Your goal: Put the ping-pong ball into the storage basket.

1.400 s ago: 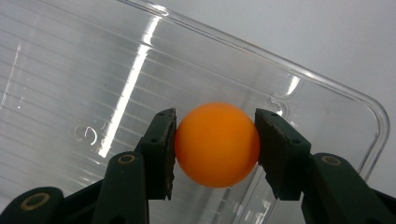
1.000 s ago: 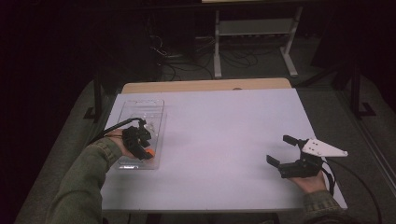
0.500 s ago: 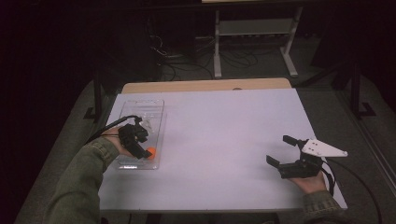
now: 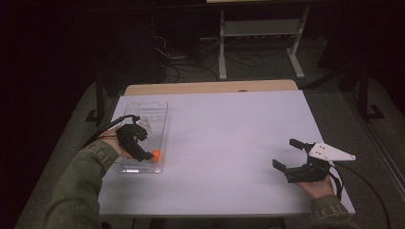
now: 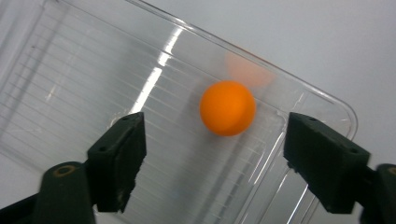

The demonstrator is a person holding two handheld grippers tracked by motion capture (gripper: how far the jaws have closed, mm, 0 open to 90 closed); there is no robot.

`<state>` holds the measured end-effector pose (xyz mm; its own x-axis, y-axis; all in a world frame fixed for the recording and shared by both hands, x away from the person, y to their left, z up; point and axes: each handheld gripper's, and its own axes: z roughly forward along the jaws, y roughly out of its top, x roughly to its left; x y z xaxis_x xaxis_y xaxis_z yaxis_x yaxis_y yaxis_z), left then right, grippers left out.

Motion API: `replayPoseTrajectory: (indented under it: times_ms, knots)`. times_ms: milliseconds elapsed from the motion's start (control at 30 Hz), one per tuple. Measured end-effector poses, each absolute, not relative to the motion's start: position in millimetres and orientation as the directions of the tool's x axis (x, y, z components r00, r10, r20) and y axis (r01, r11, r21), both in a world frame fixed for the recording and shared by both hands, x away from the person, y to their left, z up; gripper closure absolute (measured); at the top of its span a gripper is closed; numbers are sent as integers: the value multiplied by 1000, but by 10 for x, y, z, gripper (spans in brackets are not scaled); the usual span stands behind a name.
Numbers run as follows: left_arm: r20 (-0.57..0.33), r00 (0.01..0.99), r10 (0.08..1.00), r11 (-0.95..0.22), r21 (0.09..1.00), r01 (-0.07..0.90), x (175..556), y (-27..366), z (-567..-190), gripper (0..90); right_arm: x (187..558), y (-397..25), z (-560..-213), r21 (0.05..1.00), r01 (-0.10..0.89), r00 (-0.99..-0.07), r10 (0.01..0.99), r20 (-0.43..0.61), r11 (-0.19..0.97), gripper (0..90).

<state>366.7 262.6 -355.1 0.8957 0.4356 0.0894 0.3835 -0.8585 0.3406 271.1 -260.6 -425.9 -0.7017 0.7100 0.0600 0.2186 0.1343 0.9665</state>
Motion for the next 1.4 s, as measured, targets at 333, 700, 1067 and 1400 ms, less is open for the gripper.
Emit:
replayPoseTrajectory:
  times_ms: [333, 700, 1067, 1400]
  knots:
    - [88, 882, 463, -830, 393, 396, 3633, 2652, -3479, 0, 2704, -2607, -4257, 967, 218, -701, 710, 62, 132, 0]
    - [98, 868, 487, -793, 466, 393, 3551, 2706, -3417, 0, 2701, -2607, -4256, 967, 218, -701, 711, 62, 131, 0]
    - [105, 840, 532, -725, 570, 387, 3433, 2855, -3340, 0, 2700, -2605, -4255, 967, 217, -701, 710, 60, 132, 0]
    - [106, 832, 544, -694, 614, 376, 3356, 2892, -3333, 0, 2699, -2605, -4255, 967, 219, -701, 710, 62, 132, 0]
